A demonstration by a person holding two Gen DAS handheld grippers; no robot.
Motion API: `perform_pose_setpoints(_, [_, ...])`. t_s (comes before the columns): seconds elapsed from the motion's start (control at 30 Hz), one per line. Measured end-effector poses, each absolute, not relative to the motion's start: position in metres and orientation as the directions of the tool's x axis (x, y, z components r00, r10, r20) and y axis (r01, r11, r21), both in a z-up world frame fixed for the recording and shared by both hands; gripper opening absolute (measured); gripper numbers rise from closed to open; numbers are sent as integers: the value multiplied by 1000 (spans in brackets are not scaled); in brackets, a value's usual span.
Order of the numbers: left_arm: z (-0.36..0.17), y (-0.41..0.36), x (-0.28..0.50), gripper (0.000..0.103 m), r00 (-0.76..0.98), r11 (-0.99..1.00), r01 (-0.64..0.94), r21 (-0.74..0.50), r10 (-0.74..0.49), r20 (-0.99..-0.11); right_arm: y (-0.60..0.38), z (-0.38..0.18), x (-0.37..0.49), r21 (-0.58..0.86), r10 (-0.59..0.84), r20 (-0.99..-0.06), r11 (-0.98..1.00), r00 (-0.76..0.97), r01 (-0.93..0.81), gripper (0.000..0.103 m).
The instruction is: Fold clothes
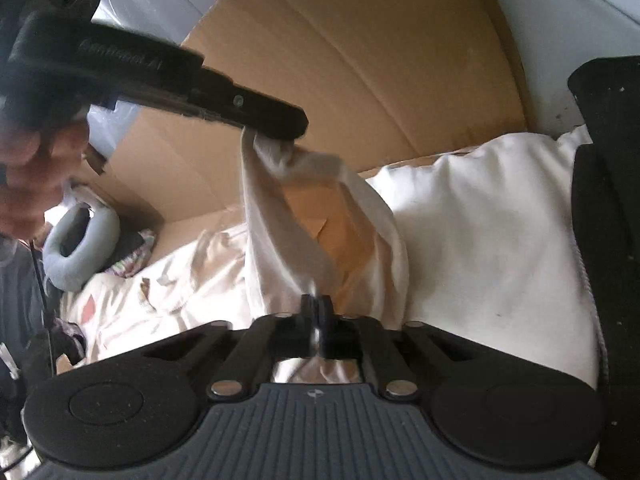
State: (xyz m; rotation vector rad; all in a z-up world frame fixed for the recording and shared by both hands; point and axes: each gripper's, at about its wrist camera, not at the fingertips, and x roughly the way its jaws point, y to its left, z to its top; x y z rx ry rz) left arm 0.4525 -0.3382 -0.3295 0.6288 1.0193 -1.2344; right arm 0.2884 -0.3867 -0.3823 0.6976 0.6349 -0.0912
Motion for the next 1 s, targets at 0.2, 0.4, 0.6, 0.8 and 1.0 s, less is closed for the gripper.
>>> perform_pose_setpoints(0.2, [-326, -337, 456, 5, 22, 276, 952, -132, -494, -869, -383, -366, 258, 556, 72, -534, 781, 842, 286, 0])
perform_pose_setpoints(0.4, [-326, -325, 452, 6, 65, 293, 951, -101, -506, -860, -370, -340, 225, 520, -7, -492, 799, 871, 300, 0])
perform_pose_setpoints(0.6, [-355, -319, 441, 10, 165, 264, 962, 61, -391, -906, -349, -348, 228, 477, 26, -525, 837, 851, 268, 0])
perform_pose_setpoints(0.8, [-360, -318, 436, 13, 218, 273, 955, 117, -380, -899, -342, -363, 239, 468, 72, -580, 845, 811, 259, 2])
perform_pose_setpoints(1.0, [-344, -314, 418, 14, 158, 167, 982, 93, -434, -887, -357, -350, 228, 515, 49, -527, 813, 848, 273, 10])
